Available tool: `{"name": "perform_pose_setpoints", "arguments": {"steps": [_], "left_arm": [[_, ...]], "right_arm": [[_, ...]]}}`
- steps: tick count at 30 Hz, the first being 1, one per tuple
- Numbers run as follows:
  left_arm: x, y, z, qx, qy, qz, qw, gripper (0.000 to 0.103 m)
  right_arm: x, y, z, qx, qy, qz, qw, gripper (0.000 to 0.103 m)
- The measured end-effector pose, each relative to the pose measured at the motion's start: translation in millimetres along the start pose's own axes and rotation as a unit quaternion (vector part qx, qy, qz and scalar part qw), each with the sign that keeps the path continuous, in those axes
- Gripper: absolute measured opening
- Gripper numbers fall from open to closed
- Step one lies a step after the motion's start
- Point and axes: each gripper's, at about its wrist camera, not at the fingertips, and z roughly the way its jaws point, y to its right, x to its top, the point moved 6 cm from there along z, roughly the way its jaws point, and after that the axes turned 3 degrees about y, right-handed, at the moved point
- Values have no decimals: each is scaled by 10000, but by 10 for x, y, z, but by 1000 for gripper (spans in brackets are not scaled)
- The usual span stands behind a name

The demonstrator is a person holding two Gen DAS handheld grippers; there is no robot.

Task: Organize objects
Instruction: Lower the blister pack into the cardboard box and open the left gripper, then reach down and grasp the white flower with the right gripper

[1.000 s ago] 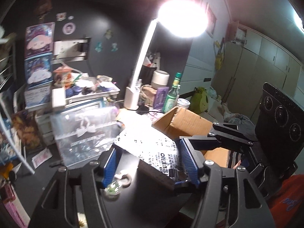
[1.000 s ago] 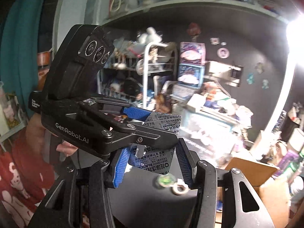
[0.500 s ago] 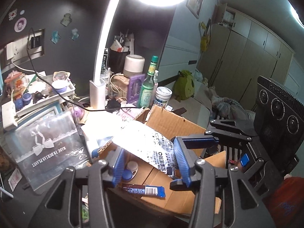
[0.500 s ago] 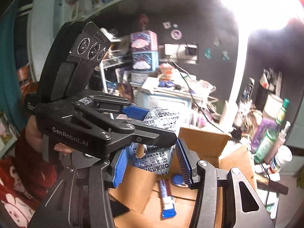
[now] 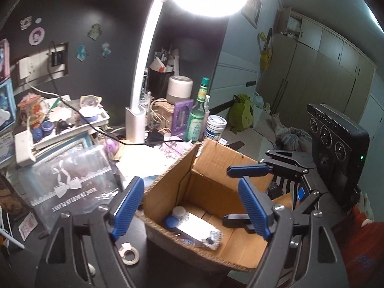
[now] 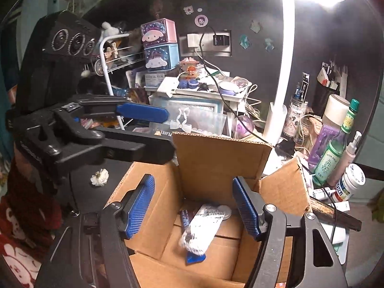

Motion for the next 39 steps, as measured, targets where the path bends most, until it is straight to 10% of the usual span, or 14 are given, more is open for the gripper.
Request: {"name": "perform_pose_setpoints", "arguments": {"steps": [8,20,29,39], "left_arm": [[-93,-370,-611,533,473,-190,9973,85],[-824,-1270,-1705,1733,829,-655,9792,86],[-1734,-1775,-1888,1941,476,-1177,9727,86],[-2316,-2006,-1747,1806,94,-1783,9672,86]], "right_arm": [[216,-237,-19,-77,138,-226,9996,103],[483,-1500,357,525,221,-1025,9931,103],[17,-2342,1198,1713,-491,-1086,9780,103],[-580,-2553,2013,1559,-1210,-1230,9726,71]]}}
